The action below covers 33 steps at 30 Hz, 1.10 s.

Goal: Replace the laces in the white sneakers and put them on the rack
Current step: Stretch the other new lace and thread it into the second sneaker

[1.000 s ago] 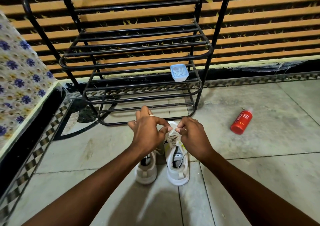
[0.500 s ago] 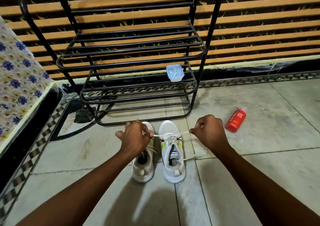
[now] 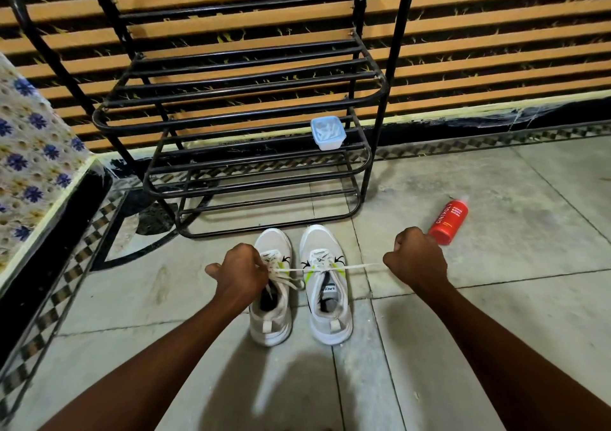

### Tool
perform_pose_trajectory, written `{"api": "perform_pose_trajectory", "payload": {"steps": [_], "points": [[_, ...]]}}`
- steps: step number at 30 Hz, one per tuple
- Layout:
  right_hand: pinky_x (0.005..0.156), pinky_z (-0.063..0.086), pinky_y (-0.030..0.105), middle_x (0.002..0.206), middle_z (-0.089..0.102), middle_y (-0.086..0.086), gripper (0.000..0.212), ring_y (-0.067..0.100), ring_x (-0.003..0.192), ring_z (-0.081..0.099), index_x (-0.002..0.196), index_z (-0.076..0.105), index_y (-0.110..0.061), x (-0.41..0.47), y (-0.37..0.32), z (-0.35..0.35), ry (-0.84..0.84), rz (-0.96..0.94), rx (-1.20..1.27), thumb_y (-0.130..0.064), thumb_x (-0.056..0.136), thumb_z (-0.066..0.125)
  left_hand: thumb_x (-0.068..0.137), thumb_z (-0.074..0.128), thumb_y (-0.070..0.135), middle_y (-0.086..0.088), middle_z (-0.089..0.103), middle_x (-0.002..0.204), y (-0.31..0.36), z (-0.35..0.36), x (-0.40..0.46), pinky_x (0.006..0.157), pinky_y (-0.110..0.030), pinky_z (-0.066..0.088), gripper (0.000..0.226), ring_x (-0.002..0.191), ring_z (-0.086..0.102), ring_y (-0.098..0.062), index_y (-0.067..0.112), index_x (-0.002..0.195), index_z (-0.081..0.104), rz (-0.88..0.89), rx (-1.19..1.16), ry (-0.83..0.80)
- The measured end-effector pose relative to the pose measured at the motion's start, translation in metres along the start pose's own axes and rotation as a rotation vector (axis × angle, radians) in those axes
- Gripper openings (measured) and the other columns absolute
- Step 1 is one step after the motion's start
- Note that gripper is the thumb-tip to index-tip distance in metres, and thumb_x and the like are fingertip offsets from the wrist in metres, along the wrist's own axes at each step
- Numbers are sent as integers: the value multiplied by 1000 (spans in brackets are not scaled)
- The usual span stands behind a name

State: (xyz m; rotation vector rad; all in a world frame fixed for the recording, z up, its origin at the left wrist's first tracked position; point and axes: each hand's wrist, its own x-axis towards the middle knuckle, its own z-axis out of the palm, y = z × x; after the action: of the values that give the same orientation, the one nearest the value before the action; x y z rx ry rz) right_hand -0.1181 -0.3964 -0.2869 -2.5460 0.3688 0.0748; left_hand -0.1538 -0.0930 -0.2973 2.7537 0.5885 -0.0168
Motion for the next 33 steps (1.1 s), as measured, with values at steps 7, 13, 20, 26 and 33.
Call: {"api": "perform_pose_trajectory", "payload": {"steps": [7,13,20,26,33], "points": [[73,53,34,88,63,7,25,32,82,63,95,61,-12,1,8,8,-5,68,-103,-21,74,72,85,60,11,1,58,98,4,5,-1,78,-39,21,8,101,59,-24,18,83,64,77,118,-1],[72,51,33,89,63,7,25,32,82,63,93,60,-14,1,13,13,-30,63,-125,-22,73,72,81,60,7,3,49,93,2,6,-1,78,-40,21,13,100,55,-24,19,76,60,130,184,14],[68,49,32,85,63,9,26,32,74,59,91,58,-9,1,18,16,-4,60,-152,-23,73,72,79,59,8,4,45,88,-3,6,-3,77,-39,21,22,97,54,-24,21,66,48,154,182,35],[69,52,33,84,62,7,26,31,76,62,90,57,-10,0,16,16,-1,37,-164,-24,74,71,82,58,8,2,45,89,-3,5,-5,77,-40,20,21,99,52,-24,20,67,49,178,216,49],[69,52,32,80,60,5,24,30,74,61,86,55,-11,-2,17,16,1,36,-147,-23,73,71,82,62,12,3,43,89,-5,5,-11,78,-40,21,18,102,53,-24,21,73,50,228,291,65]]}}
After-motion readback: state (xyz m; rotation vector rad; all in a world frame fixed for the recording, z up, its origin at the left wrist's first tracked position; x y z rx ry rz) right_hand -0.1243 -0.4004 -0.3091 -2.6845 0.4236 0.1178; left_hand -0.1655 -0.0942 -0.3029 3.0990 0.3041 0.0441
